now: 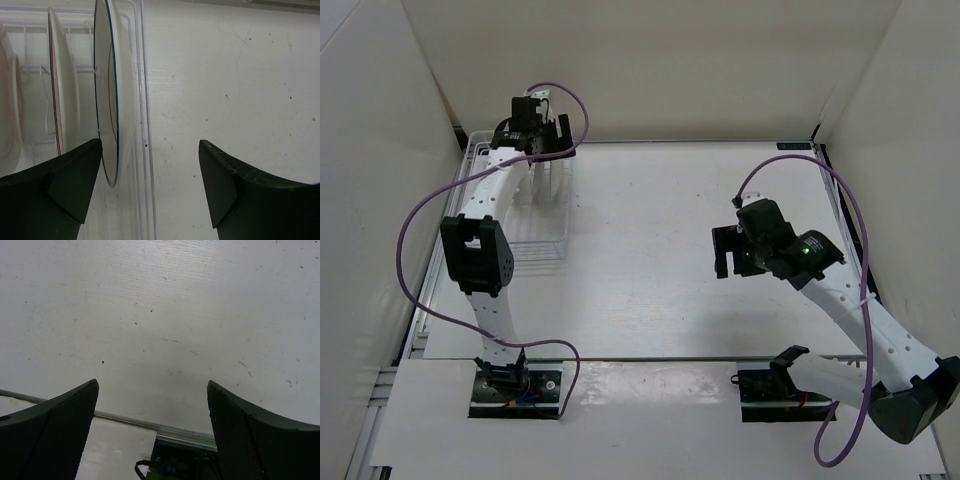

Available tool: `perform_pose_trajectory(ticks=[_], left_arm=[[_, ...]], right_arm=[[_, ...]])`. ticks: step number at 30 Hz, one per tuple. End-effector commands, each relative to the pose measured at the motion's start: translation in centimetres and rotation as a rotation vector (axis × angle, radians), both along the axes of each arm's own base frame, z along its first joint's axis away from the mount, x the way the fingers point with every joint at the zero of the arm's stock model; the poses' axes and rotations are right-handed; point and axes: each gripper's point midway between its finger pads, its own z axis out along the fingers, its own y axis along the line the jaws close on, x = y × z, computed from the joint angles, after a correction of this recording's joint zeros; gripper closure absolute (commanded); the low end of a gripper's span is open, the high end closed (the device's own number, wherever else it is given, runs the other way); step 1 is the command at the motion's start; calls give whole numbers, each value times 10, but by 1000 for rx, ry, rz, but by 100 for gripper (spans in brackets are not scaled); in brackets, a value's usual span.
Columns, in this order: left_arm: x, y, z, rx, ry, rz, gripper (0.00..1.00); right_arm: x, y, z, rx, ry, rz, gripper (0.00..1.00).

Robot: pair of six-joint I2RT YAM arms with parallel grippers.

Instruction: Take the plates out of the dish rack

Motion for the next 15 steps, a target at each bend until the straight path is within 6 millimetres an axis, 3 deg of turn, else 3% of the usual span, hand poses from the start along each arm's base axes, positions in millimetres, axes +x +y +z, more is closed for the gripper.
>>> perform_pose_trajectory(ticks=[1,6,9,10,11,13,15], left_arm=[[19,1,31,7,-108,-6,13],[37,-5,21,3,-114,-37,19],[42,-5,17,11,-120,-48,34],[43,-4,13,15,-125,-50,47],[44,-5,13,16,-128,-52,53],[44,-4,11,29,-131,-61,59],[45,-4,12,33,-146,-66,59]], right_arm=[[-3,-10,3,-24,-23,-12,10],[-3,-15,4,-39,-31,-29,10],[-1,-17,2,-49,-26,-44,10],[-1,-16,0,-55,-18,-44,10],[-1,-16,0,-55,-16,-43,10],[0,-15,-1,-59,-9,-42,10],[0,-15,-4,-68,3,-44,10]])
